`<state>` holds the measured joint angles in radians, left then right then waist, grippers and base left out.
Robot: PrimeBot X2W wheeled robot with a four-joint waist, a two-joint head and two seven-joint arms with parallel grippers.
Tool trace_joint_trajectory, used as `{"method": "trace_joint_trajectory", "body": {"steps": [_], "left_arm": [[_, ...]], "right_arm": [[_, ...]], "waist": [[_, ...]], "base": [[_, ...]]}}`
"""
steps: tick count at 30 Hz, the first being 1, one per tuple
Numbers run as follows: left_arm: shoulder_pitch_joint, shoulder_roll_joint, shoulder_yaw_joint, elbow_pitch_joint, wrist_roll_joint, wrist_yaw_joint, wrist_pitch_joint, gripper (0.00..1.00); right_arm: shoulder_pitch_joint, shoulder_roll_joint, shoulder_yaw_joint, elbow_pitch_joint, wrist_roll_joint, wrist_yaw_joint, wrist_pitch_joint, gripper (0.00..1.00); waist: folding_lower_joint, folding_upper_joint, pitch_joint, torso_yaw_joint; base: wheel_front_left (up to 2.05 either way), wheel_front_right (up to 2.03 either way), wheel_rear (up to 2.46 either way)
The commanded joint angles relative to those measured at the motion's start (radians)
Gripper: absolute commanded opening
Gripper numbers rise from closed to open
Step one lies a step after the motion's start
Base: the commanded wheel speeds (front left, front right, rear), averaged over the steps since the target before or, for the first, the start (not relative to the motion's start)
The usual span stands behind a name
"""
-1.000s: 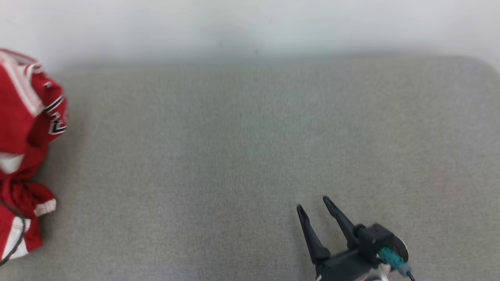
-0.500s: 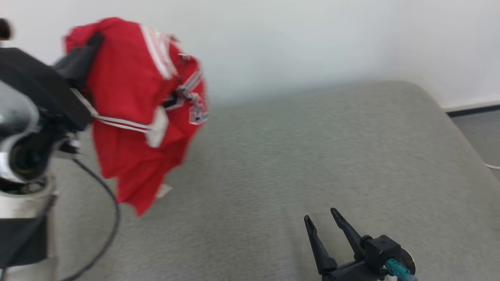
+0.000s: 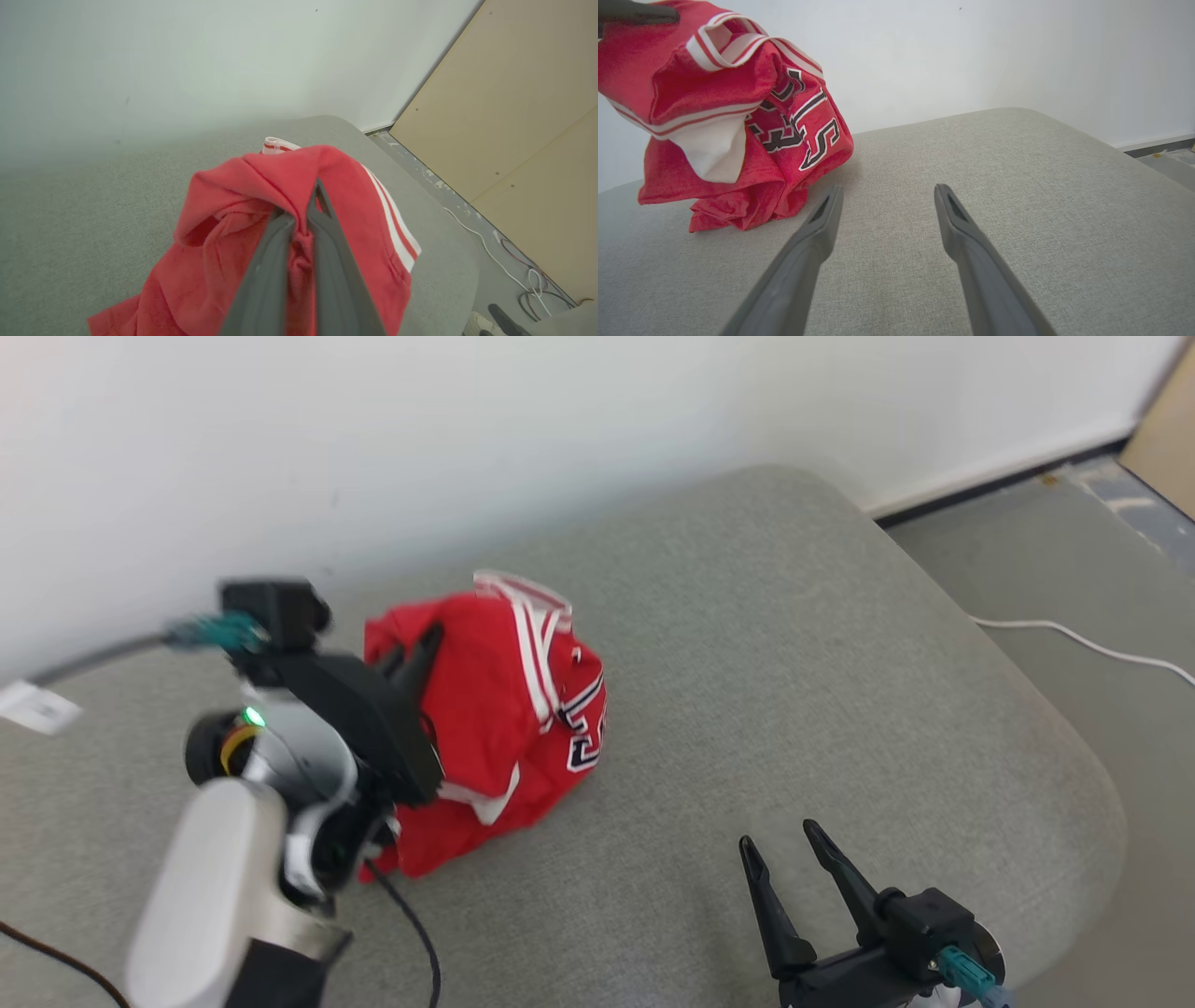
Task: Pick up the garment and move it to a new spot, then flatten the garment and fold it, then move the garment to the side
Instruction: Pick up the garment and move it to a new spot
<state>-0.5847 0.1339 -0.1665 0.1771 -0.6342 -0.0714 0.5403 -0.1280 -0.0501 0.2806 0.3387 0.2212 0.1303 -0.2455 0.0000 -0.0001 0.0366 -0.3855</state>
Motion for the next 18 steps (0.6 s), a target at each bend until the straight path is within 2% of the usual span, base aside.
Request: {"method": "trace_joint_trajectory", "body": {"steps": [1,3,4,5,6,11,18], "left_arm": [[0.019,0.001,-0.016,0.045,0.043,-0.002,-0.046,0.0],[0.042,-0.011,-0.045,0.127,0.083,-0.003,-0.105,0.0],[0.045,-0.018,-0.057,0.165,0.105,-0.004,-0.144,0.25],[0.05,-0.025,-0.069,0.197,0.121,-0.002,-0.18,0.94],[0.055,-0.032,-0.079,0.232,0.134,0.001,-0.214,1.0],[0.056,-0.062,-0.105,0.321,0.148,-0.001,-0.392,1.0],[0.101,-0.075,-0.104,0.313,0.154,-0.01,-0.653,1.0]], "right_arm": [[-0.009,0.0,-0.001,-0.005,0.003,0.001,0.0,1.0],[-0.012,0.0,-0.003,-0.008,0.005,0.001,-0.001,1.0],[-0.012,0.0,-0.003,-0.009,0.005,0.001,-0.001,1.0],[-0.013,0.0,-0.002,-0.009,0.004,0.001,-0.002,1.0],[-0.013,0.0,-0.002,-0.01,0.002,0.001,-0.002,1.0],[-0.012,0.0,-0.025,-0.013,-0.01,0.001,0.0,1.0],[0.02,-0.001,-0.075,-0.024,-0.04,0.001,0.016,1.0]], "waist": [[0.0,0.0001,0.051,-0.05],[0.0,0.0001,0.058,-0.05],[0.0,0.0001,0.061,-0.048],[0.0,0.0001,0.062,-0.045],[0.0,0.0001,0.063,-0.04],[0.0,0.0001,0.053,0.006],[0.0,0.0001,0.001,0.102]], "base": [[0.0,0.0,0.0],[0.0,0.0,0.0],[0.0,0.0,0.0],[0.0,0.0,0.0],[0.0,0.0,0.0],[0.0,0.0,0.0],[0.0,0.0,0.0]]}}
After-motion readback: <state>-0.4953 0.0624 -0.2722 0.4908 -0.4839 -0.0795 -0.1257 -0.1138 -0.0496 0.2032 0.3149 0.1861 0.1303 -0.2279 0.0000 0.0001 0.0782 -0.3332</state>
